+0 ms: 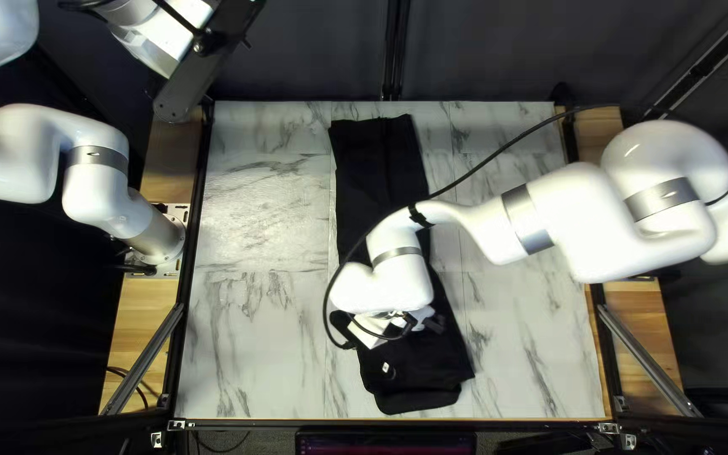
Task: Fold t-shirt
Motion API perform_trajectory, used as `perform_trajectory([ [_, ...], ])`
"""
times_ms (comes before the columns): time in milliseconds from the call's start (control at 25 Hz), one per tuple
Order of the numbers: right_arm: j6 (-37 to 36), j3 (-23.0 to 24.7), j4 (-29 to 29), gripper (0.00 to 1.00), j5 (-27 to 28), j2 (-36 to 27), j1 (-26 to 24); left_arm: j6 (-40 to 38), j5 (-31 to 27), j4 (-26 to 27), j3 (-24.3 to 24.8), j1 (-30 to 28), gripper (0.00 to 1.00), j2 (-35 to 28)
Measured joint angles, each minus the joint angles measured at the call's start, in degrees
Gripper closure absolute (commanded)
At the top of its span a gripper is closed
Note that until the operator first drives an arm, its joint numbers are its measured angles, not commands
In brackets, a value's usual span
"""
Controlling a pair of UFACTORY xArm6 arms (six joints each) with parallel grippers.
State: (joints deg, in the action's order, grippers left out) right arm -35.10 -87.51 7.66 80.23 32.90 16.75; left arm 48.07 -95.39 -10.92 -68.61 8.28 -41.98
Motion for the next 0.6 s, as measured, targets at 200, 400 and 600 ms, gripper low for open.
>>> perform_trajectory([
  [200, 2.2, 11.2, 0.6, 0.0, -8.6, -8.3, -0.5, 0.0, 0.0, 0.0, 0.0, 0.0, 0.0, 0.0],
  [400, 5.0, 20.7, 0.9, 0.0, -15.3, -16.8, 0.1, 0.0, 0.0, 0.0, 0.0, 0.0, 0.0, 0.0],
  [600, 6.7, 27.2, 1.3, 0.0, -20.6, -22.1, 0.7, 0.0, 0.0, 0.0, 0.0, 0.0, 0.0, 0.0],
])
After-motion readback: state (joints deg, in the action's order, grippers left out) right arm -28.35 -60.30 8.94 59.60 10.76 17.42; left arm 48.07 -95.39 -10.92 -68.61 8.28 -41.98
